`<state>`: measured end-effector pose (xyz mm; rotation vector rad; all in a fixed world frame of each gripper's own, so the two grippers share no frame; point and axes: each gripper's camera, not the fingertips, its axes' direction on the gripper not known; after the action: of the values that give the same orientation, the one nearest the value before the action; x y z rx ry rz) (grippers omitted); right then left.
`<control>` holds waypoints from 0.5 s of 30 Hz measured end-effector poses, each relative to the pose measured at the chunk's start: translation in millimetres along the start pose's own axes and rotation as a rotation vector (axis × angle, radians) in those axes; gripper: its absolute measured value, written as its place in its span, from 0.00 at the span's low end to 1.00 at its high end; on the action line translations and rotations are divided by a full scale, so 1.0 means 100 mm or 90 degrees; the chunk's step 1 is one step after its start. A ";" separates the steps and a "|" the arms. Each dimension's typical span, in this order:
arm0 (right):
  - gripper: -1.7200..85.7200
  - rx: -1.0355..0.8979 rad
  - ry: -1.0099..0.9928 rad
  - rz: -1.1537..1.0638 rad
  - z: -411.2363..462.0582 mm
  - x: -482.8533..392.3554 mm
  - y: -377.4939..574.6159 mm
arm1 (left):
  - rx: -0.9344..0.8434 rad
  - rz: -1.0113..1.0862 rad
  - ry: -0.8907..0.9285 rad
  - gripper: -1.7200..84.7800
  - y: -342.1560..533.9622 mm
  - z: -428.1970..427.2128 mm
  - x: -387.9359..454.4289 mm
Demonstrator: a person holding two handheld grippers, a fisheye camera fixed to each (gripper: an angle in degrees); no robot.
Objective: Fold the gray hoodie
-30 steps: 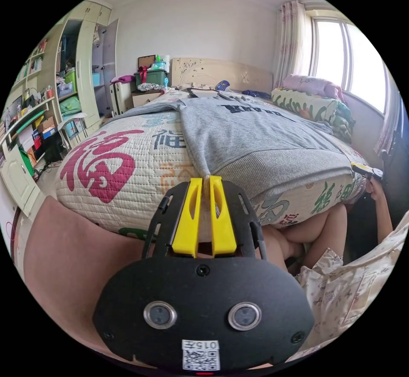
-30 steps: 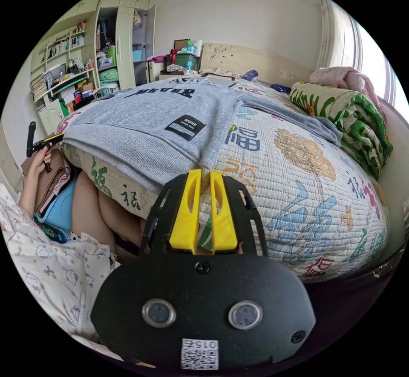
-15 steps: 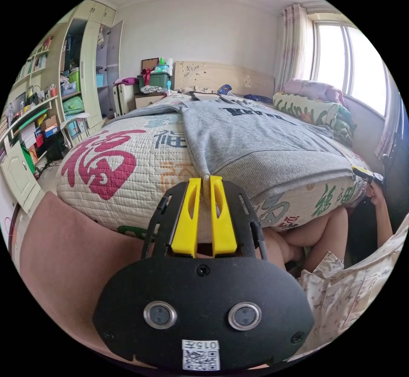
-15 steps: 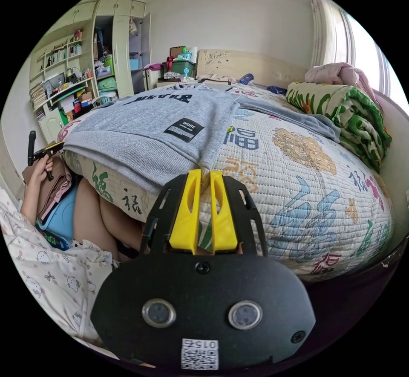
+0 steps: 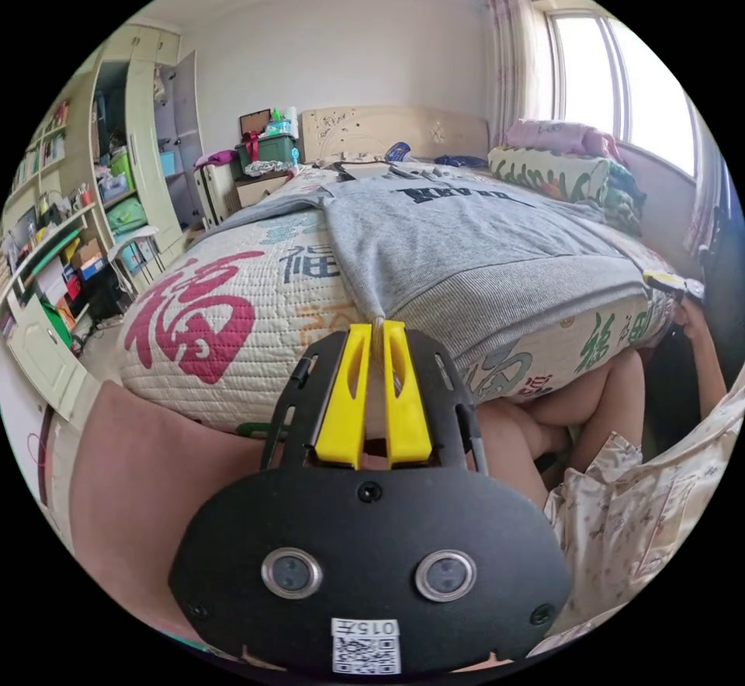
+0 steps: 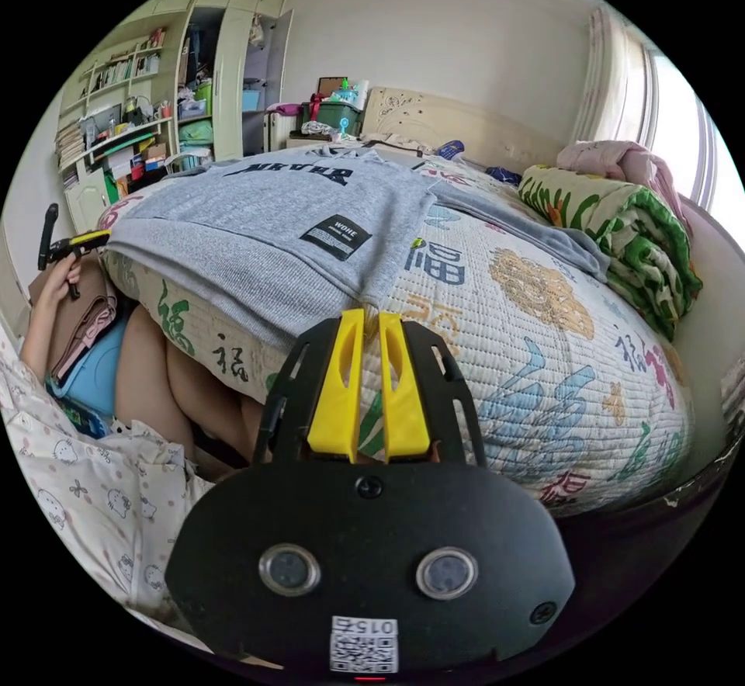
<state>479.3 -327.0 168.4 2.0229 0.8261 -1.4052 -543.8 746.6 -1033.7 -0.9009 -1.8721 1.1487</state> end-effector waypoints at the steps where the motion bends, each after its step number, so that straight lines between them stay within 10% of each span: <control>1: 0.07 -0.005 0.008 -0.012 -0.07 -0.06 -0.01 | -0.006 0.011 -0.009 0.04 0.19 0.06 -0.16; 15: 0.06 -0.085 0.018 -0.069 -0.93 -0.50 -0.24 | -0.061 0.030 -0.001 0.04 2.23 0.96 -2.61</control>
<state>505.6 -253.4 242.7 1.9261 1.0282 -1.3431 -463.6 565.4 -1330.0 -1.0015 -1.9297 1.0960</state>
